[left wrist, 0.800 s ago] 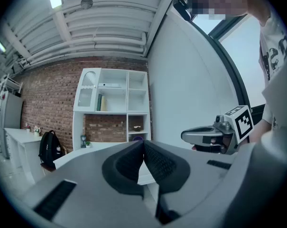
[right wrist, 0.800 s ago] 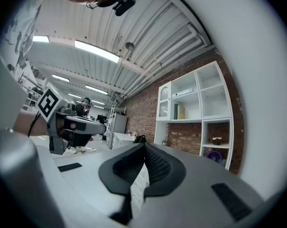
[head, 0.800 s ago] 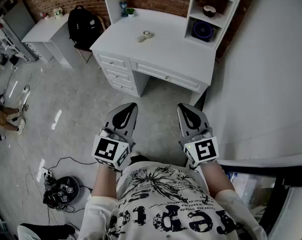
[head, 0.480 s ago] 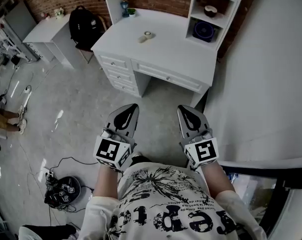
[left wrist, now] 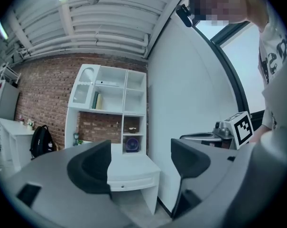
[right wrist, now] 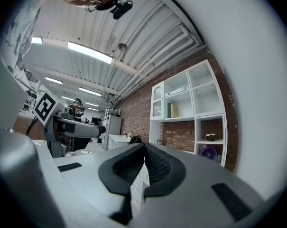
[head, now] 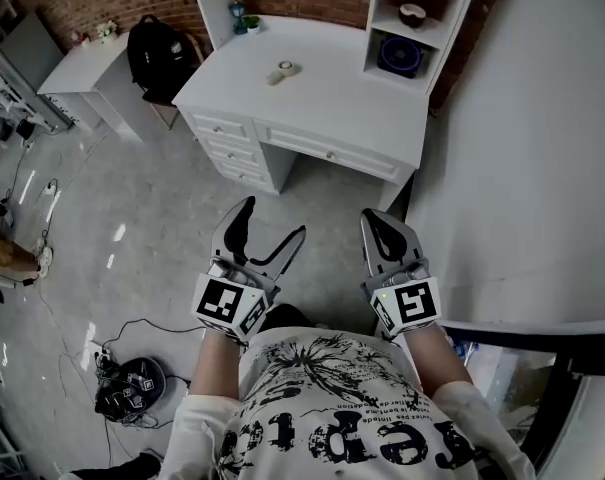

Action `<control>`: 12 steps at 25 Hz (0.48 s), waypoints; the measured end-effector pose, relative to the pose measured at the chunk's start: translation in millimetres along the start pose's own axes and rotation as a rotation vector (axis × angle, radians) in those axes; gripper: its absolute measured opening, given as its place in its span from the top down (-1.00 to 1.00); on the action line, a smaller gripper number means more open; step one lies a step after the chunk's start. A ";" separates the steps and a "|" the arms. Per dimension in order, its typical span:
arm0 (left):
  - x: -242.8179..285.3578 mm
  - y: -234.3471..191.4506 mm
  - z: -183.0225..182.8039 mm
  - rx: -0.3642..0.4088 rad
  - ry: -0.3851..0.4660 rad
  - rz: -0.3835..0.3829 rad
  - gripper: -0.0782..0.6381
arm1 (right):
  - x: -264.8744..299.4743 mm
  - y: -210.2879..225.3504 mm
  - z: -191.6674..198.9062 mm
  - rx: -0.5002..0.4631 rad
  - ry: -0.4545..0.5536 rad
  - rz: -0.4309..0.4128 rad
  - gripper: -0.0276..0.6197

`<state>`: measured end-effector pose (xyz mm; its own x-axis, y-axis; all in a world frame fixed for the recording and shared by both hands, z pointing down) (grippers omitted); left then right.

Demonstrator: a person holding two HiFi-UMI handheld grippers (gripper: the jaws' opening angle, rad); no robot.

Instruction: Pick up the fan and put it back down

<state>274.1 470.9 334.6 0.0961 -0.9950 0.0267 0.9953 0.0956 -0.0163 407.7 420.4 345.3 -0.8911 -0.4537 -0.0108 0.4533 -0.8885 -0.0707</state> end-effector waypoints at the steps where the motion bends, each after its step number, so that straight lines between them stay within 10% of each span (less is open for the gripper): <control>1: 3.4 -3.2 -2.1 0.006 0.011 -0.015 -0.27 | 1.9 2.4 0.6 0.004 -0.003 0.004 0.87; 12: 52.5 -70.5 10.3 0.011 -0.025 -0.024 -0.28 | 69.9 17.7 16.9 -0.011 -0.040 0.015 0.87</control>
<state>209.1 412.2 347.5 0.0725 -0.9960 0.0524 0.9974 0.0724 -0.0042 353.7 371.8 360.1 -0.8826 -0.4692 0.0279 0.4658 -0.8811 -0.0820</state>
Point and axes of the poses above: the fingertips, and each gripper's own axes: x forward along the fingers, y to its right, z out of its underside, the point moved 1 cm from there along -x, backward along the fingers, and after that the axes turned 10 degrees about -z, right-handed, at the moved point
